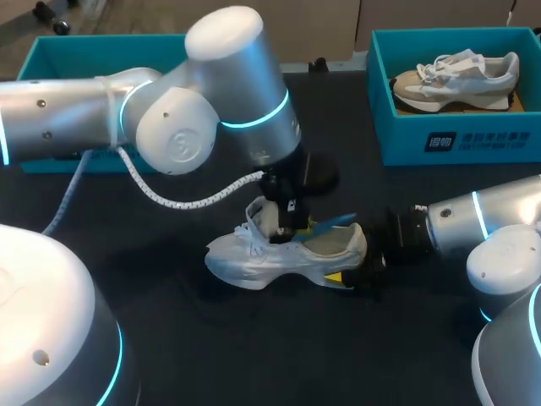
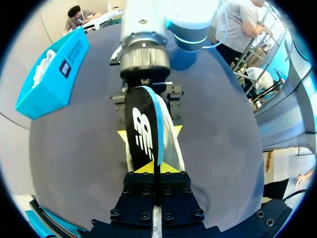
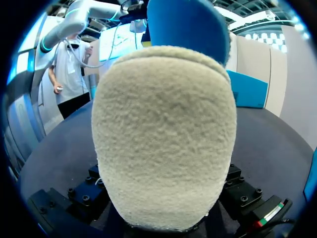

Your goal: Take the shoe out of the shoebox, open the shoe tongue, remove and reinsert the insole, then place the shoe into the shoebox

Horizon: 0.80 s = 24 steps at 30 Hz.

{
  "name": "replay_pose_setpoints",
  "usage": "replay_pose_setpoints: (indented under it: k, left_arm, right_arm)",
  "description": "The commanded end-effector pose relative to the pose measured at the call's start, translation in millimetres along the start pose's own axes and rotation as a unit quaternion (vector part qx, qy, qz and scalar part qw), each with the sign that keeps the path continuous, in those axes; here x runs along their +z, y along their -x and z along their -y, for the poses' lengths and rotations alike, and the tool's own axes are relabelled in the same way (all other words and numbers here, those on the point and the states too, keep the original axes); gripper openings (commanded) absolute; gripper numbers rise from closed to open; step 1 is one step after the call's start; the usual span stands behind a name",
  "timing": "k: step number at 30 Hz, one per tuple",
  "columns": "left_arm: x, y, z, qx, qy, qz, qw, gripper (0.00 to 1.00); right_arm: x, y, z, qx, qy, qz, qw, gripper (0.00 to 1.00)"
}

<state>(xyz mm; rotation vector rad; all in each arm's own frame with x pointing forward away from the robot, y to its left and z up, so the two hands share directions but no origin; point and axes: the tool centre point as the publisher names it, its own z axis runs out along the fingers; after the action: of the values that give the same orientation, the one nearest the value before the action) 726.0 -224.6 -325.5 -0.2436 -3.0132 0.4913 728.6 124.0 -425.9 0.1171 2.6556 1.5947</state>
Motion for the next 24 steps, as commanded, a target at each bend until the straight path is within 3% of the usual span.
replay_pose_setpoints:
  k: [1,17,20,23,24]
  left_arm:
    - [-1,2.4,9,0.009,-0.001,0.000,1.000,0.00]
    - [-4,0.5,40,0.046,-0.038,-0.008,0.998,0.00]
    - [-6,-4.1,40,0.051,-0.039,-0.001,0.998,0.40]
    - [-6,-8.6,39,0.054,-0.042,0.011,0.998,0.54]
    - [-6,-9.6,38,0.053,-0.046,0.015,0.997,0.64]
  right_arm:
    - [5,-0.4,0.7,0.000,-0.003,0.001,1.000,0.00]
    - [5,-0.4,0.7,0.000,-0.003,0.001,1.000,0.00]
    - [5,-0.4,0.7,0.000,-0.003,0.001,1.000,0.00]
    - [5,-0.4,0.7,0.000,-0.003,0.001,1.000,0.00]
    - [5,-0.4,0.7,0.000,-0.003,0.001,1.000,0.00]
